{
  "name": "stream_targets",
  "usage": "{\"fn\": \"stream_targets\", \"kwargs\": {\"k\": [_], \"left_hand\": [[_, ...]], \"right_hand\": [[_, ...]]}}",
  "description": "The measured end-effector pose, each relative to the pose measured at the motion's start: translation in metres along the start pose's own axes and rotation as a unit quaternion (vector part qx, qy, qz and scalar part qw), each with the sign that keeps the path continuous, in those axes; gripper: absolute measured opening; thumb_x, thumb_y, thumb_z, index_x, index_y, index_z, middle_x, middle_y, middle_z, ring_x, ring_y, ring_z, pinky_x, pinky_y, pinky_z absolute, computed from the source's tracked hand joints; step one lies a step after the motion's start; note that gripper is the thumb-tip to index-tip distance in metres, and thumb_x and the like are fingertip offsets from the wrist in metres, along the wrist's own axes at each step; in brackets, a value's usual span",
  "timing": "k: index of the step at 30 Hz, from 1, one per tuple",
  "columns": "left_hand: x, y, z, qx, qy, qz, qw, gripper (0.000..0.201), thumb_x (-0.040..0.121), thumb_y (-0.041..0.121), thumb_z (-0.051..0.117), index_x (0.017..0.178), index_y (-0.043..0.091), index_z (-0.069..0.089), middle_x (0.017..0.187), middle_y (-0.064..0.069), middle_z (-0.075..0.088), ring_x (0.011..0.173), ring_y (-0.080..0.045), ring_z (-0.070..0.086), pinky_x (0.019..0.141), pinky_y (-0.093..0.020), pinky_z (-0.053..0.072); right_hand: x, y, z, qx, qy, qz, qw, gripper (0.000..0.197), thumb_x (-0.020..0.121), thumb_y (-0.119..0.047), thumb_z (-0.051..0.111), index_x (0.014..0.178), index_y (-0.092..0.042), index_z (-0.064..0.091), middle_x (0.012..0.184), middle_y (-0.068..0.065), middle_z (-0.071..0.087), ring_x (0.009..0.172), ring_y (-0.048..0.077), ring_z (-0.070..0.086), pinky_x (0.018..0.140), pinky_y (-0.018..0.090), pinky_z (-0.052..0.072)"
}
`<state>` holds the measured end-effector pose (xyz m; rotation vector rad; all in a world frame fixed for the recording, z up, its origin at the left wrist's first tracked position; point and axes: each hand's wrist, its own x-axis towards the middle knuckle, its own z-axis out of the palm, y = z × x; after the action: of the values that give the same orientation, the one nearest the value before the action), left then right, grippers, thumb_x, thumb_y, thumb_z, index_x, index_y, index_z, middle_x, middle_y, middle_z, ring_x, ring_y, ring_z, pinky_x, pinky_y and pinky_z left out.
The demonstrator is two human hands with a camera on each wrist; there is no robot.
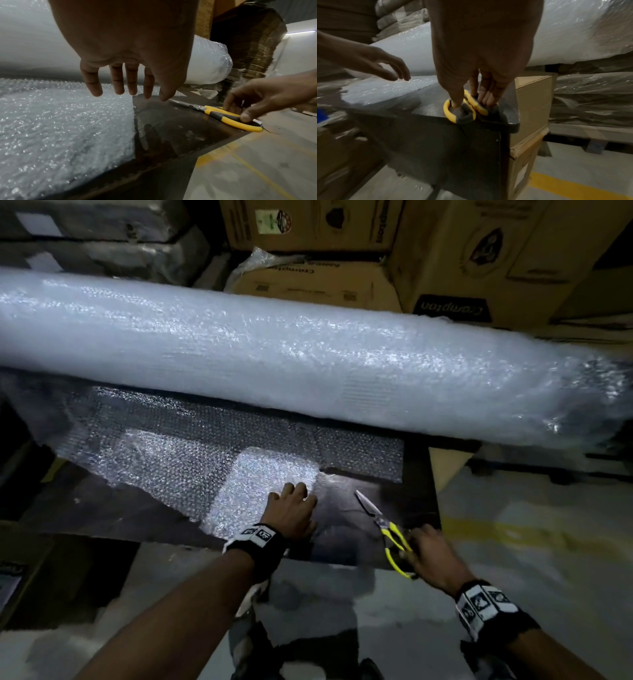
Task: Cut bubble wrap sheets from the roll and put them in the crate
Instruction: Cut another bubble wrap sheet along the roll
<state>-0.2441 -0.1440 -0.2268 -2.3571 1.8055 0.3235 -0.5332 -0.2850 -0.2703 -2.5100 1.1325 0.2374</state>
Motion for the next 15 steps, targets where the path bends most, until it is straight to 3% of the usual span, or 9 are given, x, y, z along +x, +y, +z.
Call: {"fn": "stream_targets", "kwargs": {"k": [6,9,12,15], "left_hand": [[-0.015,0.034,-0.002,-0.032,-0.011,-0.093,0.995,0.044,0.095,0.043,0.05,0.133,0.021,0.046,0.135,-0.008,0.04,0.126,-0.031,0.037,0.097,-0.05,0.038],[-0.018,0.042,-0.004,-0.056,-0.004,-0.124,0.991,0.043,0.095,0.042,0.051,0.132,0.021,0.048,0.134,-0.007,0.041,0.125,-0.031,0.038,0.097,-0.05,0.037],[-0.018,0.046,-0.004,-0.066,0.004,-0.156,0.986,0.04,0.096,0.039,0.05,0.131,0.019,0.049,0.133,-0.008,0.043,0.123,-0.032,0.041,0.098,-0.051,0.037],[-0.011,0.046,0.0,-0.081,0.012,-0.177,0.981,0.039,0.096,0.039,0.05,0.129,0.017,0.05,0.132,-0.009,0.044,0.122,-0.034,0.042,0.095,-0.049,0.039]], "right_hand": [[-0.014,0.0,-0.003,-0.043,-0.019,-0.032,0.998,0.047,0.086,-0.041,0.068,0.121,-0.012,0.055,0.12,0.01,0.055,0.112,0.033,0.055,0.093,0.038,0.041],[-0.01,-0.006,-0.008,-0.096,-0.033,-0.02,0.995,0.045,0.091,-0.045,0.061,0.123,-0.015,0.052,0.125,0.007,0.053,0.116,0.029,0.056,0.093,0.035,0.042],[-0.003,-0.01,-0.022,-0.081,-0.074,-0.023,0.994,0.037,0.089,-0.047,0.062,0.108,-0.015,0.057,0.116,0.009,0.059,0.11,0.03,0.061,0.086,0.036,0.046],[0.017,0.001,-0.035,0.052,-0.125,-0.03,0.99,0.046,0.08,-0.055,0.063,0.073,-0.01,0.059,0.076,0.01,0.067,0.069,0.017,0.064,0.065,0.033,0.045]]}}
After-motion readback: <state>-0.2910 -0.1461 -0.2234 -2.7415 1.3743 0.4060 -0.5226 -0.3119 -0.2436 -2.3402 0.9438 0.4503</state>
